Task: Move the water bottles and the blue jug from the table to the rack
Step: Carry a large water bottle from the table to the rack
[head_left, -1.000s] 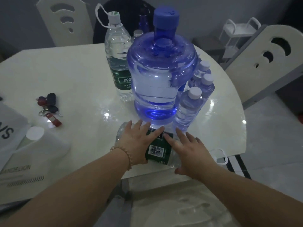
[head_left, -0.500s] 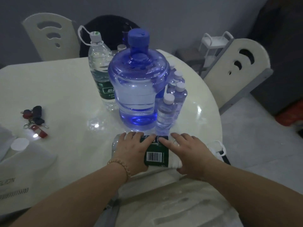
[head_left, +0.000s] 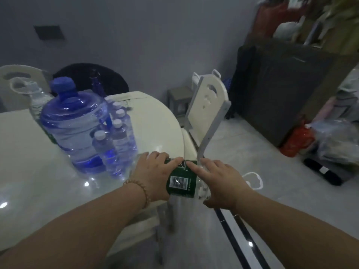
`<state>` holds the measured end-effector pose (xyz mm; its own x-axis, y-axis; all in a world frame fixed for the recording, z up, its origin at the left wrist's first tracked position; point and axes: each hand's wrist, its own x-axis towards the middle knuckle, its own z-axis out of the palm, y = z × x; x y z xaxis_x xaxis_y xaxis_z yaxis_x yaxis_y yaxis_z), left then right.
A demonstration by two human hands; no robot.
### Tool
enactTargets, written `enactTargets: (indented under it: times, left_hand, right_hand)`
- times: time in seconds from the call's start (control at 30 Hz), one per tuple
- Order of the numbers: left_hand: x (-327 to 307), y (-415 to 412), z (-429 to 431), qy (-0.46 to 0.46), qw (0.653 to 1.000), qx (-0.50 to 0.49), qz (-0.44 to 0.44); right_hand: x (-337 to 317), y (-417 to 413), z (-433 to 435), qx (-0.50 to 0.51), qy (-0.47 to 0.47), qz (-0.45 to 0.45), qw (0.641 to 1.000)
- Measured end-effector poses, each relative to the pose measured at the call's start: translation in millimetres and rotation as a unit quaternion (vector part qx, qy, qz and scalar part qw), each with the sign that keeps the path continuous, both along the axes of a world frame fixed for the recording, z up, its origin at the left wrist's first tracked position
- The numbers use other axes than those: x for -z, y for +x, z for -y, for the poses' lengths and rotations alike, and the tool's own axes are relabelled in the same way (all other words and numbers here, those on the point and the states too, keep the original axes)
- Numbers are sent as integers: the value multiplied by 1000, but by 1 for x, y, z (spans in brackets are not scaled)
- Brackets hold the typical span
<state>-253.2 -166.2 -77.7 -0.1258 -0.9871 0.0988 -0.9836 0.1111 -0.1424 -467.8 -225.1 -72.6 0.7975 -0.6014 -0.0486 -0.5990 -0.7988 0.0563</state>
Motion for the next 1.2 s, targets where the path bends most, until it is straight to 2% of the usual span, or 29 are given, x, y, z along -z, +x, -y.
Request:
enactTargets:
  times: [0.23,0.43,0.7,1.2]
  left_hand:
    - [-9,-158,65,-13,999,29,-25]
    - [-9,-229,119,-16,996,75,-38]
    - [1,-263,228,-9,993,113,-37]
    - [-7,-257,526,-24,987,161,-12]
  right_hand:
    - [-28,-162,47,28,-31,-7,999]
    - [-28,-235,86,69,-20,-9,997]
    - [-14,-272,179,110,-24,-17,993]
    - [-17,-263,449,198,-27,-34,979]
